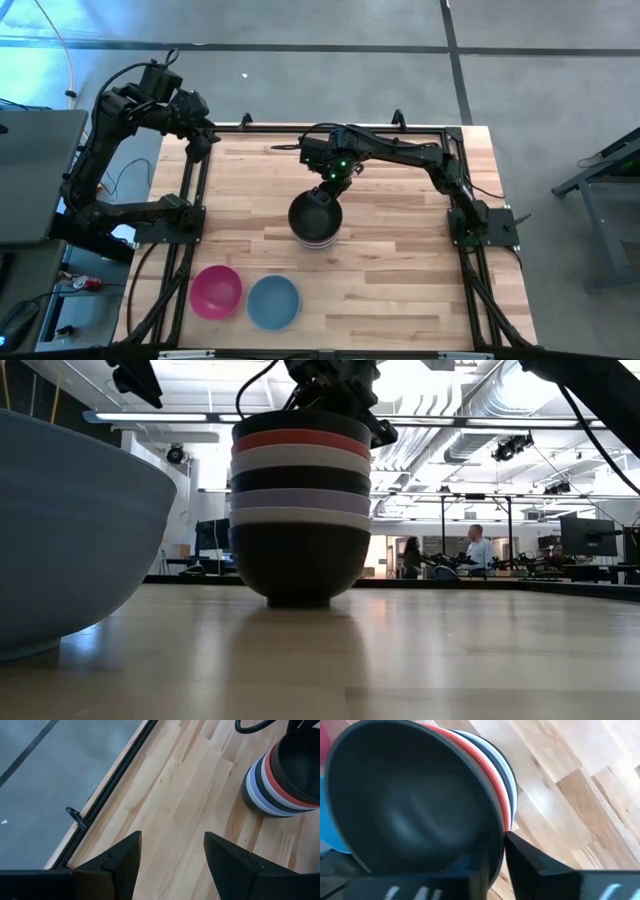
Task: Nest bowls inside each other
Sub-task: Stack the black bowl on top of the orange bowl, then stack the pink bowl on top of the black bowl
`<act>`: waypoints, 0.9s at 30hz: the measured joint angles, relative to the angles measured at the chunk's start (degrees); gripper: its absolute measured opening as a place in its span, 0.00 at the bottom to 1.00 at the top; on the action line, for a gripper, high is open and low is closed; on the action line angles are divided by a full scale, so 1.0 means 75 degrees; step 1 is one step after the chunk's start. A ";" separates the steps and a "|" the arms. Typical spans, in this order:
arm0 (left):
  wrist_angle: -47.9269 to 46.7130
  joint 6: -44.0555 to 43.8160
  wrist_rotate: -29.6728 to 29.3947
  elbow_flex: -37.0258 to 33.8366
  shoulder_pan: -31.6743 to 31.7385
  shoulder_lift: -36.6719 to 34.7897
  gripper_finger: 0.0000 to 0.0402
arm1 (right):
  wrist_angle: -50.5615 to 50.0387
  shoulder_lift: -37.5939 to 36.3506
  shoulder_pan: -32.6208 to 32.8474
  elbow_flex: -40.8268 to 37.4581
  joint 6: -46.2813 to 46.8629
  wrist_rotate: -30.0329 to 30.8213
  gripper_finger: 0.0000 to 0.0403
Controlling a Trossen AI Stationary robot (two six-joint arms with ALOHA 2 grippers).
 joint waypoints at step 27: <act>-0.0020 -0.0389 0.0529 -0.1260 -0.0623 -0.0052 0.51 | -0.0227 -0.0969 -0.0143 0.0443 -0.3304 -0.0867 0.30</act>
